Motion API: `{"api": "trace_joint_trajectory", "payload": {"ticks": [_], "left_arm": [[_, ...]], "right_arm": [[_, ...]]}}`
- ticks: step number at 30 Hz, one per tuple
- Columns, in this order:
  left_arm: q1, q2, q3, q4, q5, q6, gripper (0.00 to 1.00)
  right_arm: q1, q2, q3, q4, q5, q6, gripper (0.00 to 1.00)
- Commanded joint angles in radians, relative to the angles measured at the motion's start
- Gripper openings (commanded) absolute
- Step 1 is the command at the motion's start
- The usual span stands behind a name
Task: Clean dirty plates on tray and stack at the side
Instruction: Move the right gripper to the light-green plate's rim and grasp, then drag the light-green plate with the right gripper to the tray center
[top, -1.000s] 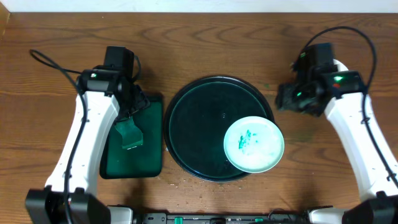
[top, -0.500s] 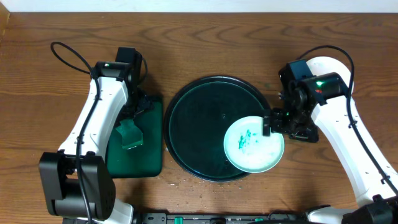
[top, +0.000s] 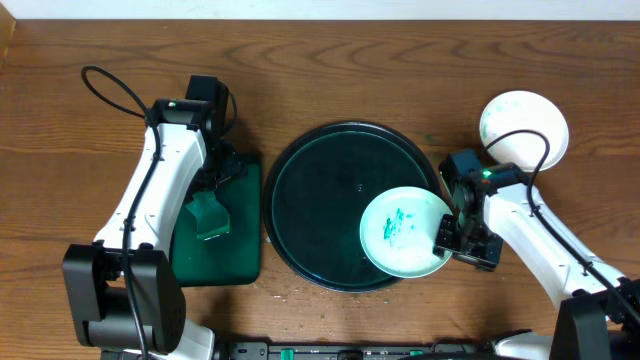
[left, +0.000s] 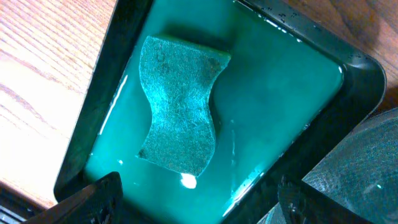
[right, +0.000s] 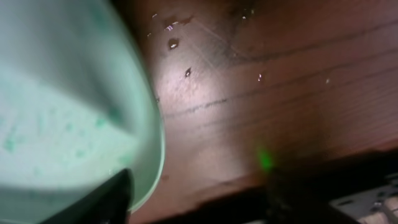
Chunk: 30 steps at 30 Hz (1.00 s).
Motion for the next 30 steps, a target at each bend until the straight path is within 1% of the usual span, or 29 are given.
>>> {"api": "trace_joint_trajectory", "payload": {"ticks": [1, 5, 7, 9, 10, 11, 13, 17, 20, 22, 26, 28, 30], "left_arm": [[0.002, 0.002, 0.005, -0.002, -0.013, 0.014, 0.80], [0.002, 0.002, 0.005, -0.003, -0.012, 0.014, 0.80], [0.002, 0.002, 0.005, -0.003, -0.012, 0.013, 0.80], [0.002, 0.002, 0.005, -0.003, -0.012, 0.013, 0.80], [0.002, 0.002, 0.005, -0.003, -0.012, 0.013, 0.80], [0.002, 0.002, 0.005, -0.003, -0.012, 0.013, 0.80], [0.002, 0.002, 0.005, -0.003, -0.012, 0.013, 0.80], [0.002, 0.002, 0.005, -0.003, -0.012, 0.013, 0.80], [0.002, 0.002, 0.005, -0.004, -0.012, 0.013, 0.80], [0.002, 0.002, 0.005, -0.003, -0.012, 0.013, 0.80], [0.002, 0.002, 0.005, -0.003, -0.012, 0.014, 0.80], [0.002, 0.002, 0.005, -0.003, -0.012, 0.014, 0.80], [0.002, 0.002, 0.005, -0.003, -0.012, 0.014, 0.80]], "right_arm": [[0.003, -0.006, -0.026, 0.055, 0.018, 0.032, 0.44], [0.003, -0.006, -0.059, 0.141, 0.018, 0.048, 0.47], [0.003, -0.006, -0.072, 0.174, 0.018, 0.047, 0.43], [0.003, -0.006, -0.087, 0.210, 0.018, 0.047, 0.34], [0.004, -0.006, -0.098, 0.240, 0.017, 0.047, 0.25], [0.005, -0.006, -0.104, 0.257, 0.017, 0.047, 0.20], [0.005, -0.006, -0.108, 0.280, 0.017, 0.047, 0.01], [0.006, -0.006, -0.108, 0.300, 0.019, 0.045, 0.01], [0.006, -0.006, -0.106, 0.315, 0.021, 0.017, 0.01], [0.006, -0.007, -0.098, 0.327, 0.021, -0.026, 0.01], [0.006, -0.019, -0.059, 0.364, 0.021, -0.163, 0.01], [0.006, -0.021, -0.038, 0.422, 0.017, -0.251, 0.01], [0.006, -0.016, -0.035, 0.497, 0.017, -0.267, 0.01]]}}
